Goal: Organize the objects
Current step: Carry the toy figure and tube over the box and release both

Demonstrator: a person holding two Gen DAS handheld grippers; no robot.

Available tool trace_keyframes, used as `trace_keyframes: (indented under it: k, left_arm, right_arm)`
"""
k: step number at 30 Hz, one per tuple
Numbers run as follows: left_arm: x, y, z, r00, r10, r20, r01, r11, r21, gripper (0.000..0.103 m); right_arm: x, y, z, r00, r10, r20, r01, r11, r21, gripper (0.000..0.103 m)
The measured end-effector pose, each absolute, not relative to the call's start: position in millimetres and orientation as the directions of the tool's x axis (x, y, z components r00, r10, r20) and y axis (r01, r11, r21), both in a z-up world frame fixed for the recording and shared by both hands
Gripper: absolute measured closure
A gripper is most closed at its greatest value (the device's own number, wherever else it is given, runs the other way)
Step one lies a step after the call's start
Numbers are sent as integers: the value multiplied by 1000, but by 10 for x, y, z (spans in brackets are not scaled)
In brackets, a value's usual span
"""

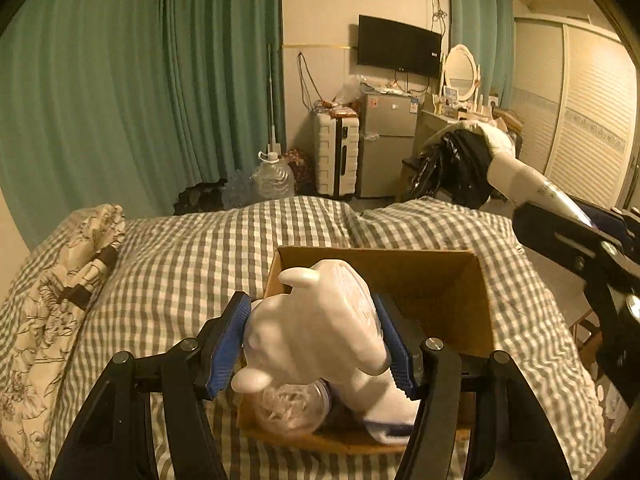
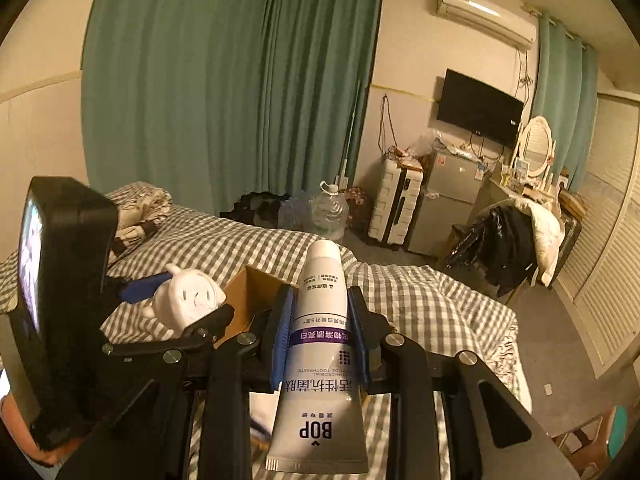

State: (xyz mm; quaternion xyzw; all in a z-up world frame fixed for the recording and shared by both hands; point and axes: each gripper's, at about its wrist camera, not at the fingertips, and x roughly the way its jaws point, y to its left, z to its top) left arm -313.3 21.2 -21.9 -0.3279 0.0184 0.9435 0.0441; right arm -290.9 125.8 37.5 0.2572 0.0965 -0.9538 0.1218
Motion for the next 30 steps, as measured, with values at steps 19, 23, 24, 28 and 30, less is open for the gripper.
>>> trace_keyframes:
  k: [19,23,24,28,30]
  left_arm:
    - [-3341,228,-700,-766,72,-639,-98,-995,5,7]
    - [-3246,205,-570,-774,65,-630,-84,-997,0,7]
    - [-3201,199,-509,-779,60,-624,-77,-997,0,7]
    - [-2979,182,-224,-804,56,-592,-70,-998,2,3]
    - [-2816,164,-30,-825,51,-563,-65,-998,4,1]
  right_arm:
    - [-3450,1392,-326,-775,-167,-610,233,-972,-30,32]
    - [-3289,1506,-103,-802,-167,-573,214,-977,-14,30]
    - [-3219,1533,-24,-810,-159,-565,202,-979,-15,30]
    - [-3000,1656,257,-831,-138,-539,177,-984,-22,30]
    - [-2847,1724,427,-843,-126,-522,165,-986,-29,29]
